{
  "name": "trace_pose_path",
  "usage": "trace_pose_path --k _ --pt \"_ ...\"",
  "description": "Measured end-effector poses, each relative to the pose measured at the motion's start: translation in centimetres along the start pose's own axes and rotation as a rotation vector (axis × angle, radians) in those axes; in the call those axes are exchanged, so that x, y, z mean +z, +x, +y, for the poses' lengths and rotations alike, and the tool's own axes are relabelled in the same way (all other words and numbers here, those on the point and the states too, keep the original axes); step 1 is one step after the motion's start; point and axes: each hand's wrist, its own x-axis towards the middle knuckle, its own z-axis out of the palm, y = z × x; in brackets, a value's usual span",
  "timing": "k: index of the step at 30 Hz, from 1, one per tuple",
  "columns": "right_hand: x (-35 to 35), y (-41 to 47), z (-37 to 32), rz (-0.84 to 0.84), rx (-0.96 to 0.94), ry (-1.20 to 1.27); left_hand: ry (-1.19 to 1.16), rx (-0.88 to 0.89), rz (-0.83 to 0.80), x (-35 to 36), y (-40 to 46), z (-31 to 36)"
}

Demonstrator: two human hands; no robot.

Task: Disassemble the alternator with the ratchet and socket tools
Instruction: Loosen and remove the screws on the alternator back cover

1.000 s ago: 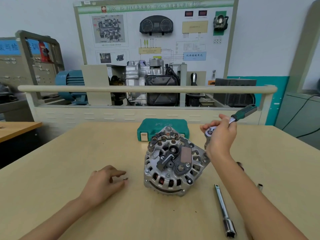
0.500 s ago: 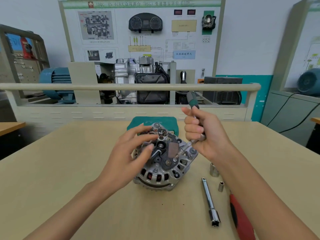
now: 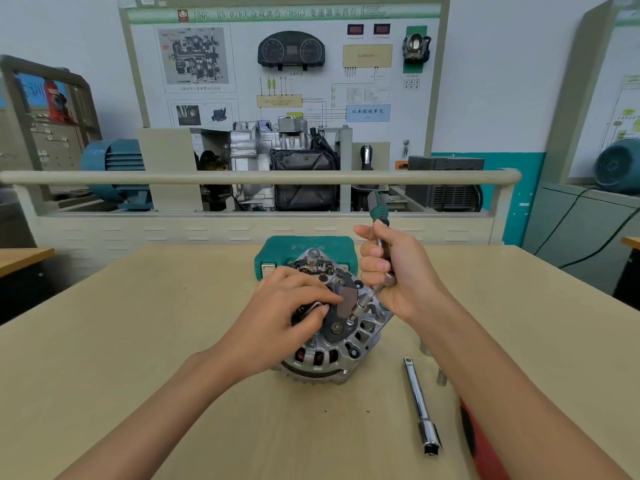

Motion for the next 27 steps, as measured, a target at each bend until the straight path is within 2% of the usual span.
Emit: trace_pose_path --k 4,8,13,16,23,25,27 --pt "0.2 0.3 -0.1 -0.037 0.038 -0.073 0.113 0.004 -0.018 0.1 0.6 0.3" --pt "0.5 0.7 -0.5 -0.165 0.122 -0.235 0.295 0.041 -0.088 0.0 1.8 0.8" --pt "1.2 1.5 -0.9 -0.416 0.279 -0.415 0.172 0.056 -0.159 -0.5 3.0 0.9" --pt "1.8 1.9 -0.6 -0.501 0.338 -0.459 0.103 0.051 -0.170 -0.5 3.2 0.9" --pt "1.6 1.6 0.1 -0.468 0.256 -0.345 0.074 -0.003 -0.013 1.6 2.2 0.8" --pt "1.9 0.9 0.6 -0.425 0.174 -0.345 0.025 0.003 0.053 1.8 2.0 0.6" --pt "2.3 0.2 1.5 -0.304 0.035 -0.318 0.030 0.000 0.082 1.8 1.8 0.7"
